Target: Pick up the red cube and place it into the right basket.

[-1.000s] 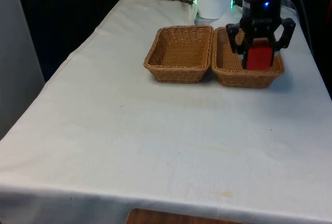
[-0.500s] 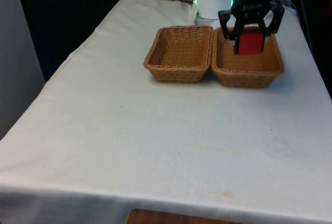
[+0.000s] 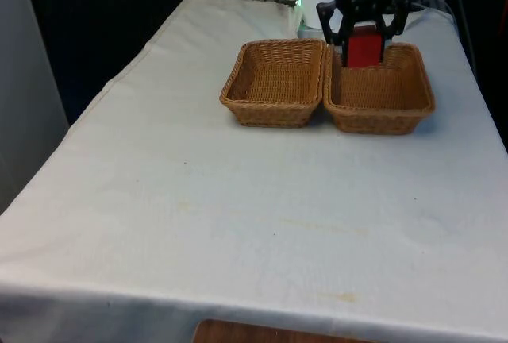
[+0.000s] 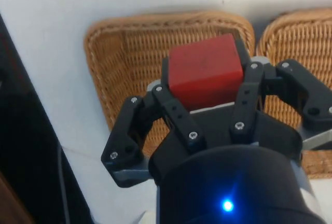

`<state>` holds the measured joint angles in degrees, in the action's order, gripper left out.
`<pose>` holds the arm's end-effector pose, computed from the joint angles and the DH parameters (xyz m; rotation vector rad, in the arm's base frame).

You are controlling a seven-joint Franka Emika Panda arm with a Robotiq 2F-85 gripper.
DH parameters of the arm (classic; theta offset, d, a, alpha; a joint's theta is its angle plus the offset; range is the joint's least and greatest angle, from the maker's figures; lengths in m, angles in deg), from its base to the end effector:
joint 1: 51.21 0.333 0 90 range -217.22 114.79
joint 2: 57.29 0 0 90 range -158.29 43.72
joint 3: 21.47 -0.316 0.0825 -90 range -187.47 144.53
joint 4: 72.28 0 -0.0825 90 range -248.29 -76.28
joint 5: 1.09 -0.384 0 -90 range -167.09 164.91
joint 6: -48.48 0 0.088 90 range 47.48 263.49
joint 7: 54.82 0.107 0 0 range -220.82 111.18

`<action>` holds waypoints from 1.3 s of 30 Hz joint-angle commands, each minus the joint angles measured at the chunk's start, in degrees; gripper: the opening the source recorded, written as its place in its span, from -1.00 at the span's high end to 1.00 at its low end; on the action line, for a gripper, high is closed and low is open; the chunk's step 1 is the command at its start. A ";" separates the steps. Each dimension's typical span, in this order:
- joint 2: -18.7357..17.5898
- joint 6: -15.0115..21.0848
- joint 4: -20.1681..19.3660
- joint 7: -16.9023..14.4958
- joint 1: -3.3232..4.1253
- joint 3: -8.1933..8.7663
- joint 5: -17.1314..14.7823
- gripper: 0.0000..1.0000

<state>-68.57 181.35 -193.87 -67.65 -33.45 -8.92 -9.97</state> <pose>0.5657 0.0563 0.3216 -3.0533 -0.3278 -0.0175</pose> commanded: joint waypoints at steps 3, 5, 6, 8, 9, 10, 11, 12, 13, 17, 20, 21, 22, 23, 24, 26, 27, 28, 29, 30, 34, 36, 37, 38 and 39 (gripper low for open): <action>1.78 1.26 -2.52 -0.29 0.06 0.46 0.69 0.93; 2.64 1.83 -3.95 -0.63 0.00 0.74 0.80 0.93; 3.38 2.41 -5.33 -0.92 0.00 1.09 1.03 0.93; 4.07 3.04 -6.65 -1.20 0.00 1.38 1.15 0.93; 4.41 3.27 -7.28 -1.38 0.00 1.55 1.26 0.93; 4.70 3.55 -7.85 -1.49 0.00 1.72 1.32 0.93; 4.98 3.84 -8.42 -1.66 0.00 1.89 1.32 0.93; 4.53 3.09 -7.73 -1.95 0.00 1.78 0.57 0.93; 5.27 4.18 -9.05 -1.89 -0.06 2.06 1.38 0.93; 6.47 5.56 -11.80 -2.58 -0.06 2.98 1.83 0.93; 7.22 6.36 -13.35 -3.15 -0.11 3.55 2.01 0.93; 6.76 5.67 -12.78 -3.38 0.00 3.50 1.32 0.93; 7.45 6.59 -13.87 -3.38 -0.11 3.78 2.06 0.93; 7.85 6.93 -14.67 -3.72 -0.11 4.18 2.06 0.93; 7.85 6.93 -14.67 -3.72 -0.11 4.18 2.06 0.93; 8.48 7.33 -15.81 -4.18 -0.11 4.76 2.01 0.93; 8.77 7.39 -16.21 -4.41 -0.17 4.98 2.01 0.93; 9.00 7.45 -16.56 -4.64 -0.17 5.21 2.01 0.93; 9.17 7.45 -16.84 -4.81 -0.17 5.44 1.95 0.93; 8.82 6.76 -16.39 -5.04 0.00 5.50 1.38 0.93; 10.03 7.73 -18.33 -5.67 -0.17 6.65 2.01 0.93; 10.31 7.85 -18.91 -6.07 -0.17 7.10 2.01 0.93; 10.43 7.91 -19.19 -6.25 -0.17 7.33 2.01 0.93; 10.71 8.14 -19.77 -6.65 -0.23 7.85 2.06 0.93; 10.14 7.16 -18.79 -6.53 0.00 7.39 1.38 0.93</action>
<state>-58.43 188.52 -212.66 -74.19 -33.45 -1.53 -8.59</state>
